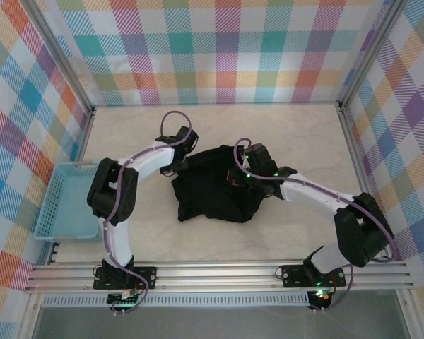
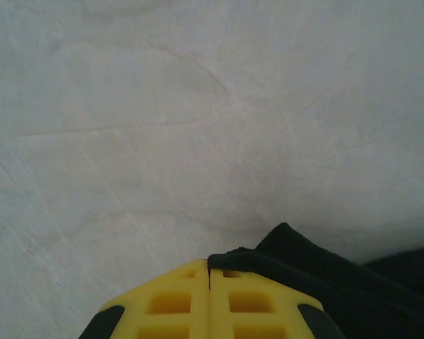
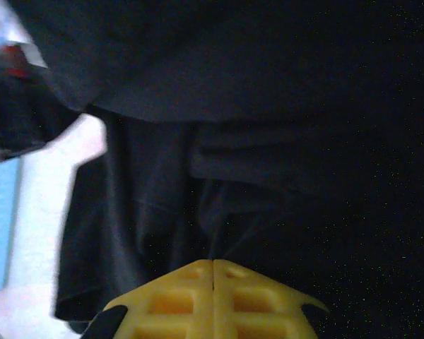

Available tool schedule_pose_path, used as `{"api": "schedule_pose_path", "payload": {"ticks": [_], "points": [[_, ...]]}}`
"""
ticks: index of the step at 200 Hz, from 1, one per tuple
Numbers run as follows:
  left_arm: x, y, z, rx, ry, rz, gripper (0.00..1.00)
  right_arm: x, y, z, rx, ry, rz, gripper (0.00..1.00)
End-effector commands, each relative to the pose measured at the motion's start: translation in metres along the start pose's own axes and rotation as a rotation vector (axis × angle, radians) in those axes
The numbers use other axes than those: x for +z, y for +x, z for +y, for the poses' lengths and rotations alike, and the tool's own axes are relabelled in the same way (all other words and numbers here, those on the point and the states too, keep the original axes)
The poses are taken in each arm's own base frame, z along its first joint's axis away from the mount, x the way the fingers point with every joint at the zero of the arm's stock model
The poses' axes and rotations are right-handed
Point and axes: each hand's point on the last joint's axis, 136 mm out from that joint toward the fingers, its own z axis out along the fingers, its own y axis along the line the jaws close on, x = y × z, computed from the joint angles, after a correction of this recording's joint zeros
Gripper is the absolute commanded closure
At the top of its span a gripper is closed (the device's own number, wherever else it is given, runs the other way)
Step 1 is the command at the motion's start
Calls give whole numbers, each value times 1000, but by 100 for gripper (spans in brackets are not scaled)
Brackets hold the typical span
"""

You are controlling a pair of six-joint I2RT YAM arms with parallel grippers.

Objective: Fold the inside-out t-shirt

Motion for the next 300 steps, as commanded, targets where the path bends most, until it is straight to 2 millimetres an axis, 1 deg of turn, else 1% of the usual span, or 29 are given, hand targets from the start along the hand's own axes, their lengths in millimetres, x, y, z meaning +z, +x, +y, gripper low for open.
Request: {"api": "schedule_pose_path", "payload": {"ticks": [1,13,20,45,49,54,62,73,82,93,101,108,116,129,147,159,173,181,199,209,214,221,228,239,248,262,281,293,300], "points": [[-3,0,3,-4,-13,44,100,-6,-3,14,-37,-73,-14,100],[-1,2,1,-1,-3,54,97,-3,0,5,-38,-39,-11,100],[0,3,-2,6,7,63,96,-1,1,4,-40,-43,-10,100],[10,15,-5,63,-6,125,90,-3,3,26,-84,-184,-24,100],[11,17,-6,75,-6,132,87,-3,3,26,-86,-186,-25,100],[10,19,-7,92,3,138,81,-3,2,23,-82,-165,-28,100],[5,20,-12,114,31,125,70,0,3,7,-61,-70,-11,100],[-7,21,-14,134,54,85,57,2,6,-29,-10,128,7,100],[-19,21,-21,151,101,50,47,2,11,-52,30,227,10,100],[-33,23,-32,178,169,17,37,6,18,-64,64,248,27,100],[-40,25,-39,192,205,2,31,11,21,-64,75,230,45,90],[-45,27,-44,200,231,-4,28,14,23,-61,80,212,58,73],[-46,29,-49,204,260,2,25,18,25,-57,91,188,73,59],[-43,32,-56,204,283,23,23,21,24,-50,104,158,88,45],[-32,37,-61,212,266,60,24,25,24,-49,118,172,111,31],[-23,41,-63,211,251,82,25,28,29,-60,130,246,144,27],[-16,45,-66,210,239,102,28,35,34,-74,141,319,179,26],[-12,48,-68,207,241,112,29,40,36,-76,136,329,197,29],[-7,53,-68,200,237,125,34,49,33,-64,110,265,219,51],[-5,53,-66,198,225,125,37,50,28,-56,93,242,215,69],[-4,53,-65,198,218,126,38,49,23,-52,79,234,208,84],[-2,54,-63,199,205,126,41,45,14,-43,49,212,190,100],[0,53,-60,192,186,126,46,38,3,-30,6,169,159,100],[5,51,-51,177,143,129,52,22,-9,3,-106,35,103,100],[9,49,-43,174,105,123,57,0,-17,31,-187,-68,55,100],[16,48,-32,167,53,124,66,-36,-26,58,-267,-171,-20,100],[27,51,-24,150,34,155,78,-79,-33,77,-317,-252,-114,100],[32,54,-19,136,18,169,85,-100,-37,84,-324,-285,-160,100],[34,56,-17,133,17,171,88,-111,-40,85,-323,-294,-192,100]]}}
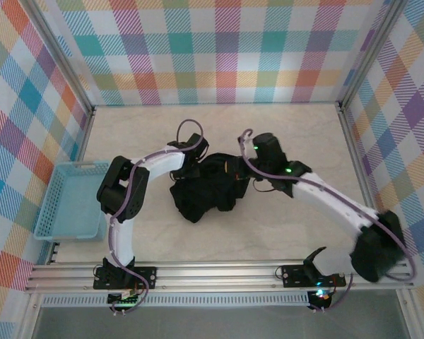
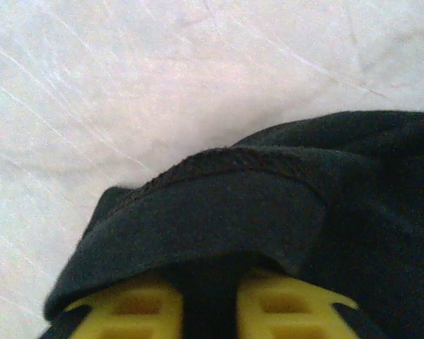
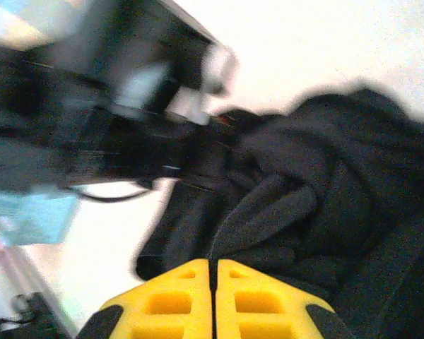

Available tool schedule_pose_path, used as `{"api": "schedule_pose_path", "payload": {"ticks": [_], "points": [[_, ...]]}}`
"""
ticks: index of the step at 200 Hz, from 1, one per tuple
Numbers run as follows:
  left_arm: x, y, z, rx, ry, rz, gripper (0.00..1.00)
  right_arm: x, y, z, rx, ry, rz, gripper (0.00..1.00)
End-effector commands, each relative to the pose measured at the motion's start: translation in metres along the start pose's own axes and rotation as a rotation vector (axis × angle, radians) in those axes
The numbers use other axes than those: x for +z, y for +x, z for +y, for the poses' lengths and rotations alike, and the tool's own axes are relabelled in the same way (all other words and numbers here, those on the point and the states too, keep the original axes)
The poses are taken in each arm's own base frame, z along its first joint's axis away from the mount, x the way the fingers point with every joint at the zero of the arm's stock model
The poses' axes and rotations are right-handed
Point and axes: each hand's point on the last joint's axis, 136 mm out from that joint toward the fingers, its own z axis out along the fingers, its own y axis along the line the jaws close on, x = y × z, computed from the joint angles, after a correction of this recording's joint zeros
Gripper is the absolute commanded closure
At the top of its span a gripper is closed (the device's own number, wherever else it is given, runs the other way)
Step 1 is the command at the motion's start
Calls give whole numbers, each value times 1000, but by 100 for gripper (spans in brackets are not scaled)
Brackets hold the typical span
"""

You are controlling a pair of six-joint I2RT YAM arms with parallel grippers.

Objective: Fold the inside-out t-shirt

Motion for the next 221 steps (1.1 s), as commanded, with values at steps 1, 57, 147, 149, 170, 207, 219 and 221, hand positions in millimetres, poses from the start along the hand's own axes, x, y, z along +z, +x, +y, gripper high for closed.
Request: {"api": "schedule_pose_path", "payload": {"ticks": [1,57,147,149,170,207,219,221], "points": [[21,17,31,-21,-114,70,88,-37,-17,28,-95,-115,-110,100],[-3,34,45,-90,-29,-21,84,-90,-35,-20,14,9,-355,100],[-110,50,-70,153,265,-135,33,-28,68,-88,213,96,-92,100],[-109,52,-73,159,264,-127,34,-29,68,-88,213,97,-93,100],[-93,68,-90,206,242,-61,37,-35,64,-89,205,127,-103,100],[-69,80,-95,226,175,14,49,-36,61,-95,208,166,-111,100],[-65,81,-95,224,166,16,57,-36,62,-96,215,175,-109,100],[-66,81,-95,224,166,15,59,-36,61,-97,217,179,-109,100]]}}
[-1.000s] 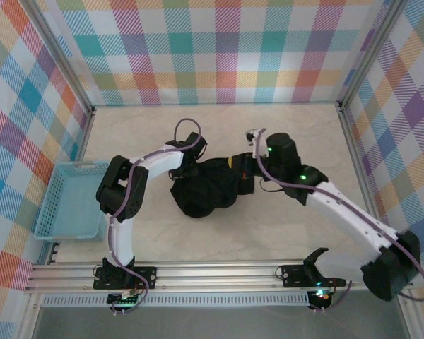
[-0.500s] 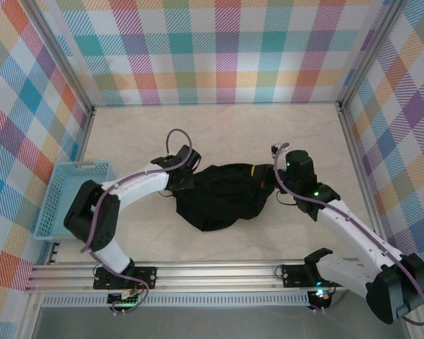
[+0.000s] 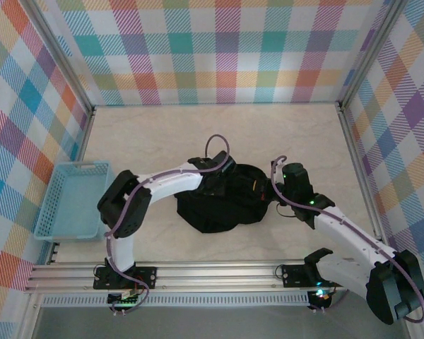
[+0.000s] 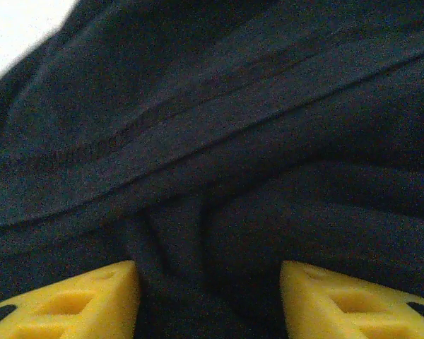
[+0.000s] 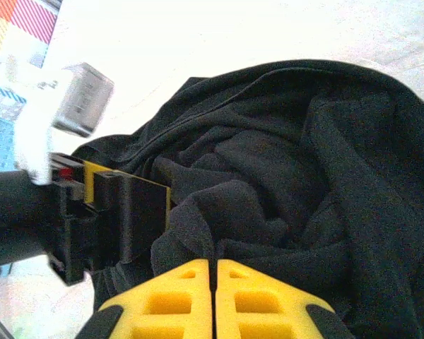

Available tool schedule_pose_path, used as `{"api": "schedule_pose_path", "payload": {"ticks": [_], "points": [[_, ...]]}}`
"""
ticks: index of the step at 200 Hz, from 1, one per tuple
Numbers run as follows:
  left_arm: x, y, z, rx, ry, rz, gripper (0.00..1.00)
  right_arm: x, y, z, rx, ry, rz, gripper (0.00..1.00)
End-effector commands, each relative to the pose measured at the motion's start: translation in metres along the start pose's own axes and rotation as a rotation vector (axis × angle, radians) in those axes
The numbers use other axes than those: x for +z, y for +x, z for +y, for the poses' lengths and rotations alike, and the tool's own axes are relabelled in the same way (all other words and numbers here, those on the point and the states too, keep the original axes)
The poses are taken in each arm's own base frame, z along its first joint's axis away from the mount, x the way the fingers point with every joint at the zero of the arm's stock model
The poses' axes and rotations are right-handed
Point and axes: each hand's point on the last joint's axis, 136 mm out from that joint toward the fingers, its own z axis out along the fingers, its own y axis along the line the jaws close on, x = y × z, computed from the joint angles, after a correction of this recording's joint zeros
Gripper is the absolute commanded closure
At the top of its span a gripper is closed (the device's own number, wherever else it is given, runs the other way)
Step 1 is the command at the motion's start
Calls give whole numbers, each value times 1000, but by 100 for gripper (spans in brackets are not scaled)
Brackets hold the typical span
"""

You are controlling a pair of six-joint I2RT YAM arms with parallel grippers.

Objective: Fold the inside-out t-shirt

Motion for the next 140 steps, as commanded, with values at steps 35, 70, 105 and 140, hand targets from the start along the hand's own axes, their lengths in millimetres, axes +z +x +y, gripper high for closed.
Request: {"api": "schedule_pose_path", "payload": {"ticks": [35,70,105,140], "points": [[-24,-10,6,4,-39,-30,87,-9,-21,-28,74,209,-74,100],[-90,-74,6,-11,9,-204,100,-18,-36,-34,98,281,-96,100],[-216,-144,11,-26,111,-476,100,-52,-69,-32,114,295,-196,100],[-254,-131,29,-82,277,-581,100,-83,-73,-25,84,214,-301,100]]}}
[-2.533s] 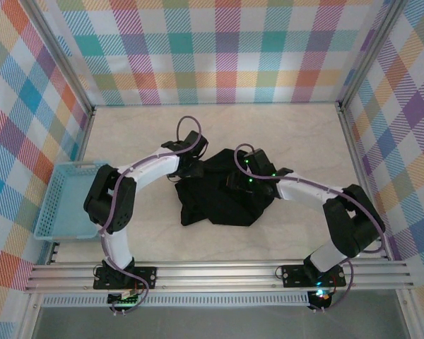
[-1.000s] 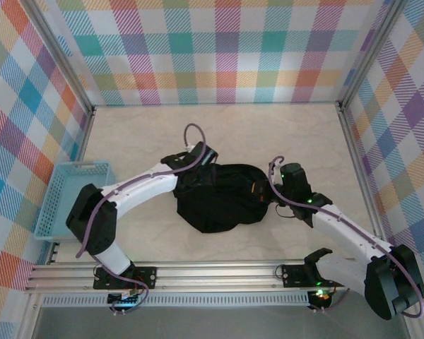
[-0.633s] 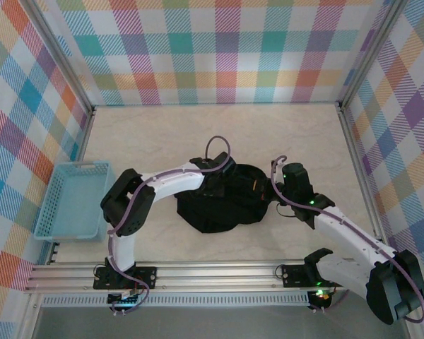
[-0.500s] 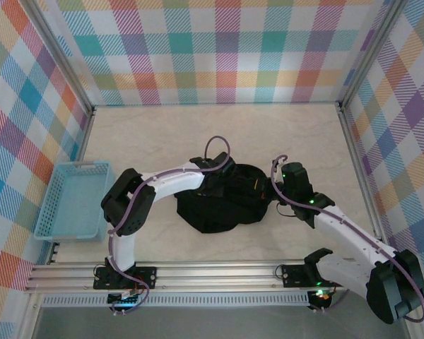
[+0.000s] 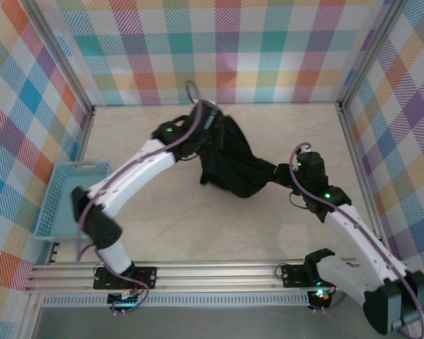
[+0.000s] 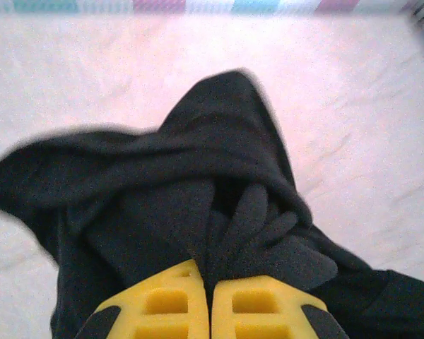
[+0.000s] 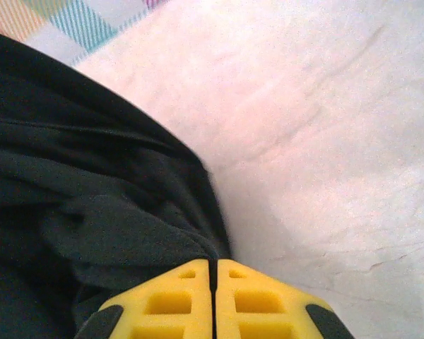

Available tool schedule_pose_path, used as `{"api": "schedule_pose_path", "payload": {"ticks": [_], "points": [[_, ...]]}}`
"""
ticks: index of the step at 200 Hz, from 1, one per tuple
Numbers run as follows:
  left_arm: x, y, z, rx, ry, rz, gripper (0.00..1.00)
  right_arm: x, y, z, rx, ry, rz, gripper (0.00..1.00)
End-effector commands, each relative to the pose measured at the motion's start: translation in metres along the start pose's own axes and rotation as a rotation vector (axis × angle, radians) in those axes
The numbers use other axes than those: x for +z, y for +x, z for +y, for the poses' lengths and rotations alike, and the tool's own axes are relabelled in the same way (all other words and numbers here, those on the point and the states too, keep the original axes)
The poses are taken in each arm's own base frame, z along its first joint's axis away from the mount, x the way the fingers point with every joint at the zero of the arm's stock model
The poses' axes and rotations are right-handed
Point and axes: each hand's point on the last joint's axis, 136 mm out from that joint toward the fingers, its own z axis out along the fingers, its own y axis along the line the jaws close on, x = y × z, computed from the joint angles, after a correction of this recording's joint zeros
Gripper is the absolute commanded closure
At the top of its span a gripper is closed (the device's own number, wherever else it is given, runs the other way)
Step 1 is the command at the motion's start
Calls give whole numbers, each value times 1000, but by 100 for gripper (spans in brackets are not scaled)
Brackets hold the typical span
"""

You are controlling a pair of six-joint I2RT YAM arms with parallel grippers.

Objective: Fold the inside-out t-shirt

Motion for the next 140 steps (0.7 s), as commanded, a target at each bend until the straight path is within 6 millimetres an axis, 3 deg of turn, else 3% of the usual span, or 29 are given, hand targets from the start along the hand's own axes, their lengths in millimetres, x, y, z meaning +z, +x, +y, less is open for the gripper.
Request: {"api": "schedule_pose_path", "payload": {"ticks": [1,12,40,55,67,78,94,113,140], "points": [[-32,-4,19,-29,61,-70,100,-21,-5,3,-24,-57,-59,100],[-21,19,32,-53,68,-25,100,-22,9,9,-35,-133,-35,100],[25,95,69,-73,-23,153,100,3,77,14,-35,-238,156,99],[47,132,80,-68,-52,238,100,16,112,6,-60,-191,248,92],[61,155,89,-58,-84,296,96,21,127,-4,-79,-128,295,76],[68,169,95,-52,-108,336,88,24,128,-12,-98,-69,311,57],[69,178,99,-57,-123,355,65,24,116,-9,-173,-21,317,44],[58,175,102,-83,-124,324,45,24,100,15,-277,-54,314,35],[42,174,94,-155,-76,289,35,34,92,54,-431,-98,327,28]]}}
